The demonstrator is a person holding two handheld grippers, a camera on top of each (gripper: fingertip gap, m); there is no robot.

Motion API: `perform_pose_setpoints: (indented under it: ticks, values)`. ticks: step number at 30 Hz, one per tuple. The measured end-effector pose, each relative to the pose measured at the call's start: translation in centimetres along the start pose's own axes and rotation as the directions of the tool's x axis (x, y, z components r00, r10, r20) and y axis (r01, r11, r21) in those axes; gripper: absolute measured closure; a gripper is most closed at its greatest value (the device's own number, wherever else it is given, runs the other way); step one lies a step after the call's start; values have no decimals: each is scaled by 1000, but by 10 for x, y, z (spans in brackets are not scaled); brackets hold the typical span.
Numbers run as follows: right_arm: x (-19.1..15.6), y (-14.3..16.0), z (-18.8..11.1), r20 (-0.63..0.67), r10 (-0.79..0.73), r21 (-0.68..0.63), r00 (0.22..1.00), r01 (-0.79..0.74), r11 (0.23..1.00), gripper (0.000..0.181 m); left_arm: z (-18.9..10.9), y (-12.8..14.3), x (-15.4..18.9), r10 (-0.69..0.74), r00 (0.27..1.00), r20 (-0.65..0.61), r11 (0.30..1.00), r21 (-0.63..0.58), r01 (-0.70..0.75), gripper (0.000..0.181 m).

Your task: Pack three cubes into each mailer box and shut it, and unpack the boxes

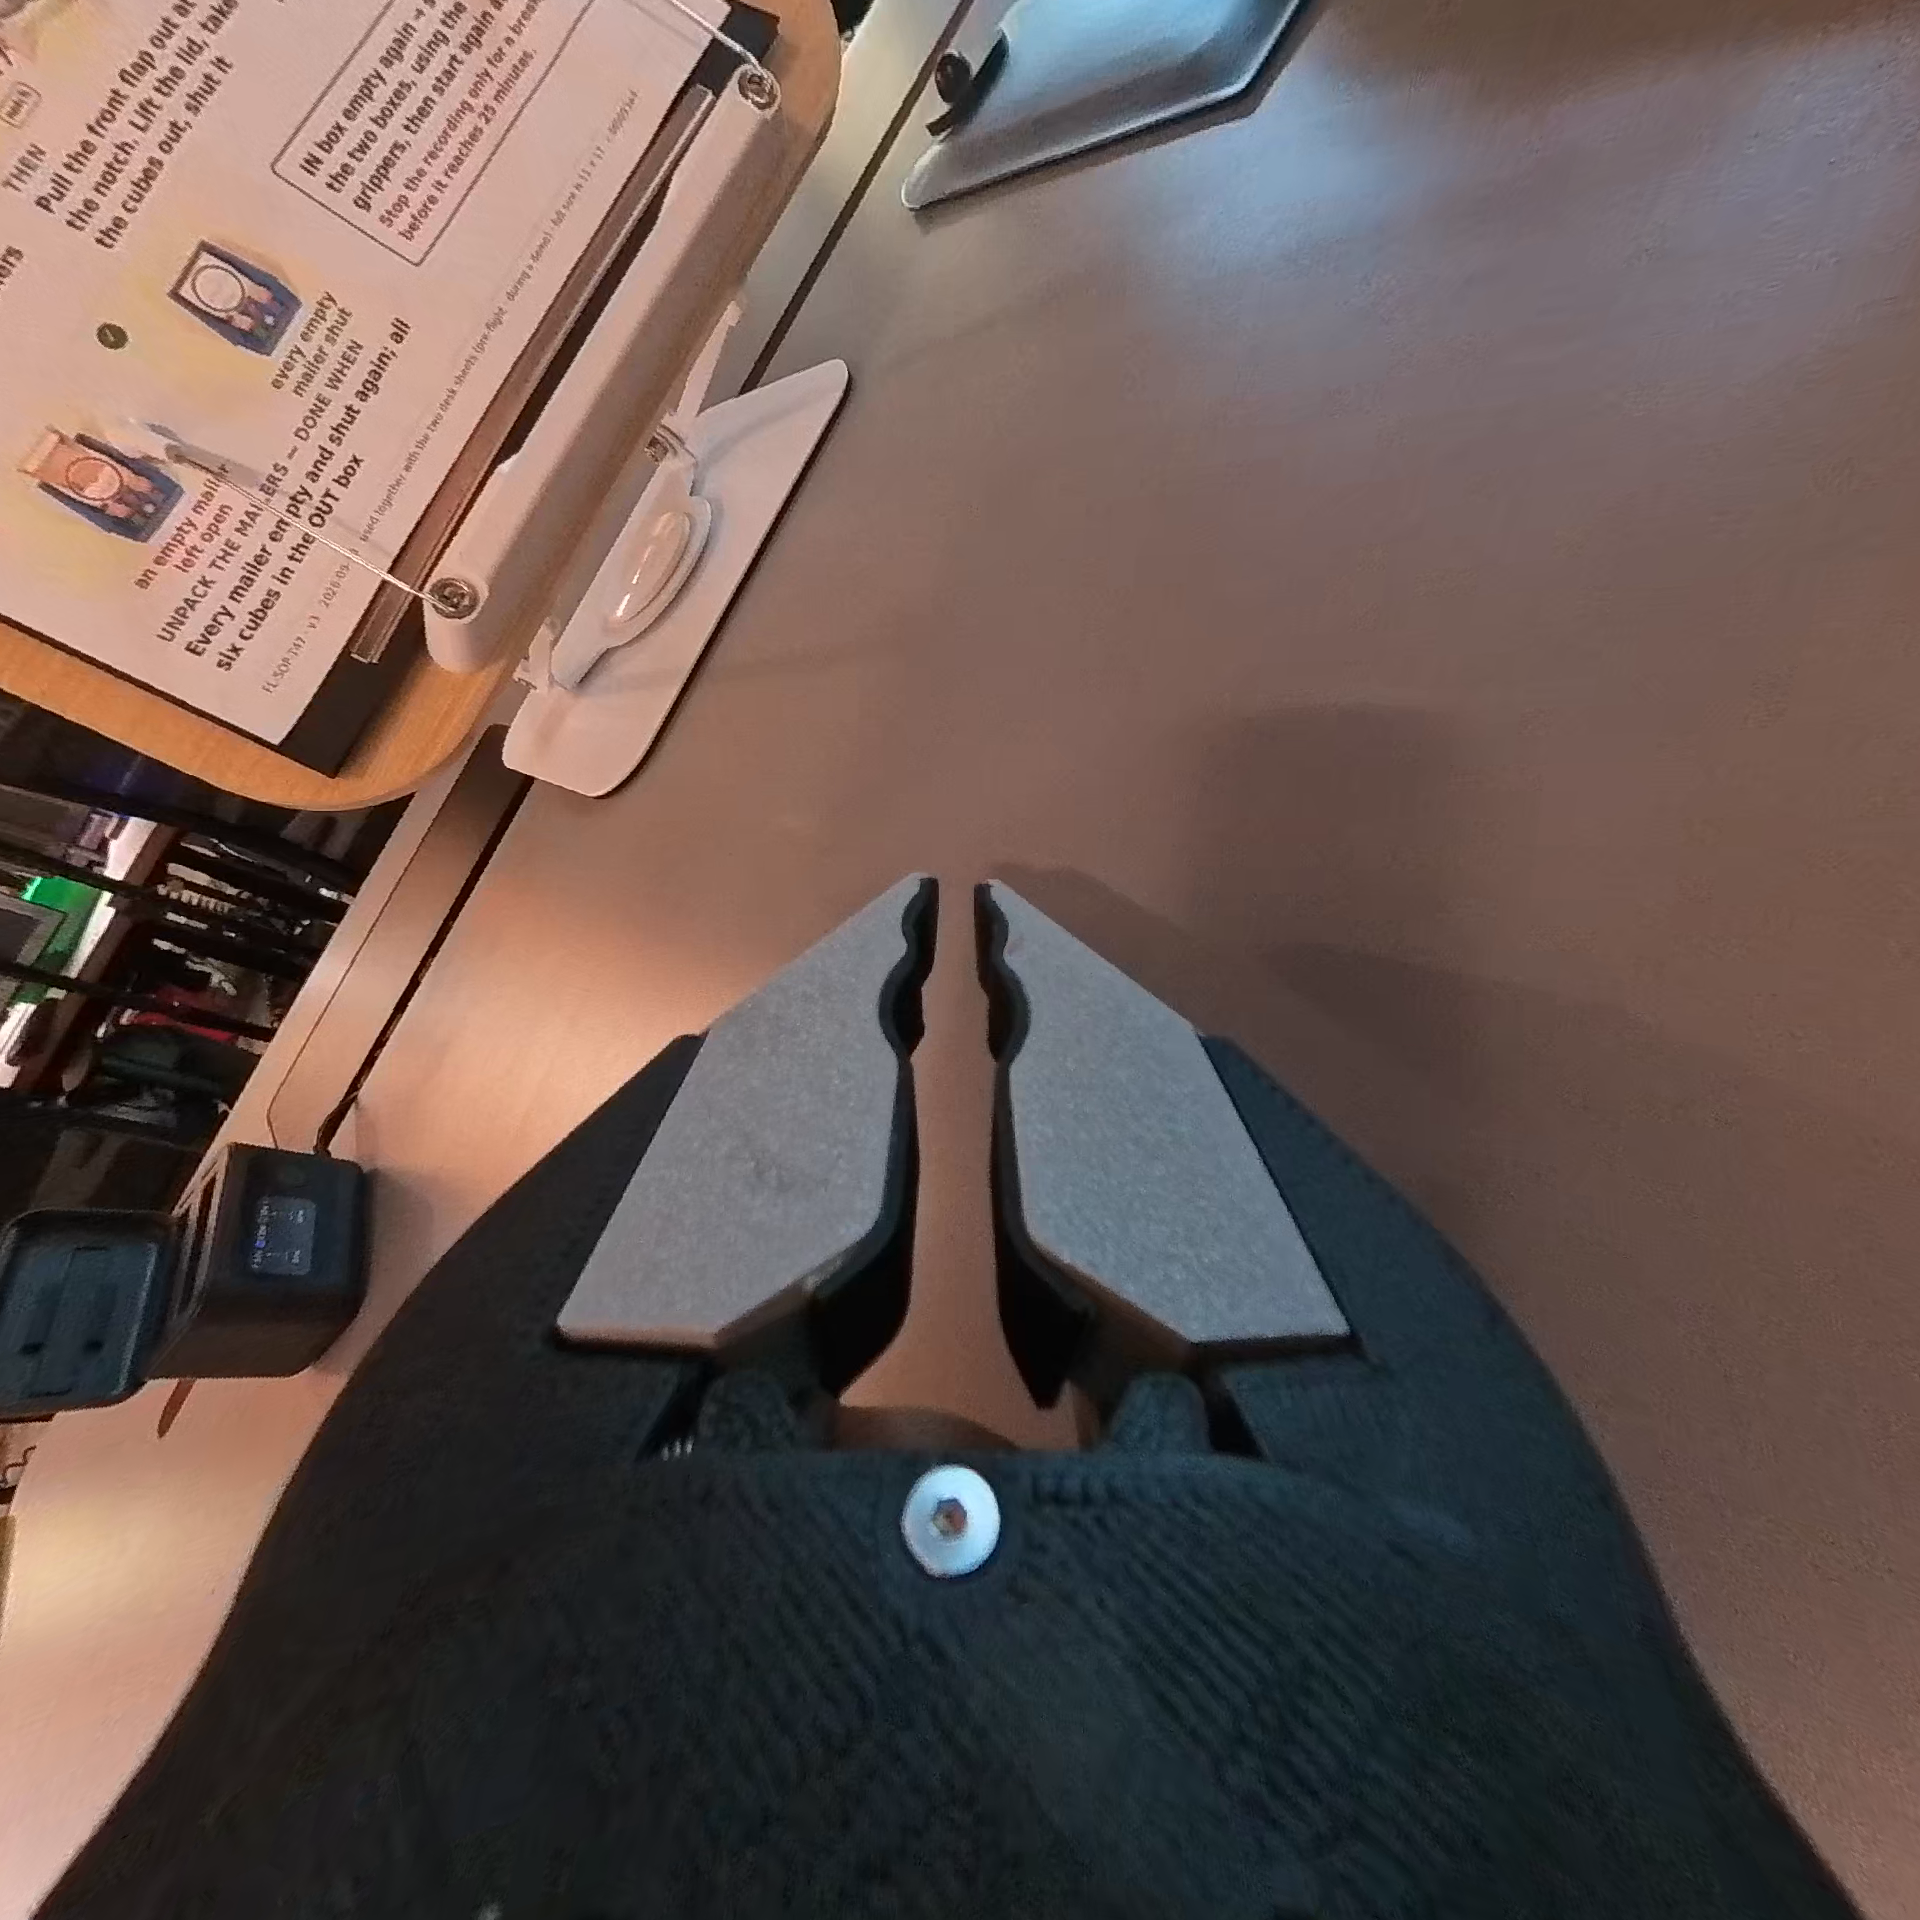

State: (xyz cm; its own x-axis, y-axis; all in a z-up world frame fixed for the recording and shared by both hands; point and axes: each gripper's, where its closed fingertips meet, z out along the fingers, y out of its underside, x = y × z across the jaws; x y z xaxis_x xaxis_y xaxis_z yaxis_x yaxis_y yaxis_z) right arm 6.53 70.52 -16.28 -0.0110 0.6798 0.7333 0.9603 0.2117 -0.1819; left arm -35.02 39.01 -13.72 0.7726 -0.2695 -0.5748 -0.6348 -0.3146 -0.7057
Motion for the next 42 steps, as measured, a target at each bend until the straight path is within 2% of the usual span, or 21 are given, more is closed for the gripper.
perform_pose_setpoints:
  ticks: [3,5,6,8,10,12,14,15,17,20,23,25,27,37,42]
  values:
    - [25,1,-7,-157,-43,-7,987,42,999,181,0,0,0,-5,1000,-5,1000,-1,5,177]
    - [43,-5,-20,-281,-68,27,957,79,997,181,0,0,0,-7,1000,-5,1000,2,7,177]
    - [48,-8,-26,-302,-50,56,952,70,996,181,0,0,0,-7,1000,-5,1000,3,7,177]
    - [42,-9,-31,-209,24,108,978,-2,994,181,0,0,0,-6,1000,-6,1000,0,6,176]
    - [45,-4,-32,-120,153,121,981,-138,983,181,0,1,0,-3,1000,-5,1000,-4,3,176]
    - [64,1,-34,-112,284,136,952,-268,954,144,0,1,0,0,1000,-2,1000,-5,0,176]
    - [71,-1,-32,-39,346,150,937,-337,929,104,1,1,0,3,1000,0,1000,-7,-3,176]
    - [66,-4,-31,29,342,142,939,-342,929,108,1,1,1,4,1000,0,1000,-10,-4,176]
    - [58,-15,-31,123,289,145,949,-306,941,103,2,2,0,4,1000,0,1000,-15,-4,176]
    - [61,-23,-20,70,154,126,986,-162,979,105,2,2,1,5,1000,0,1000,-18,-5,176]
    - [58,-10,10,45,65,-33,997,-64,997,107,2,3,1,6,1000,1,1000,-19,-6,176]
    - [51,-6,26,68,29,-98,997,-22,995,113,2,2,0,3,1000,3,1000,-18,-3,176]
    - [52,-9,34,30,20,-104,999,-17,994,114,2,3,0,1,1000,2,1000,-20,-1,176]
    - [53,-10,33,26,1,-179,1000,3,984,121,1,3,0,-3,1000,-1,1000,-17,3,176]
    - [56,-13,20,9,-20,-165,1000,21,986,124,1,3,1,-3,1000,-10,1000,-15,3,177]
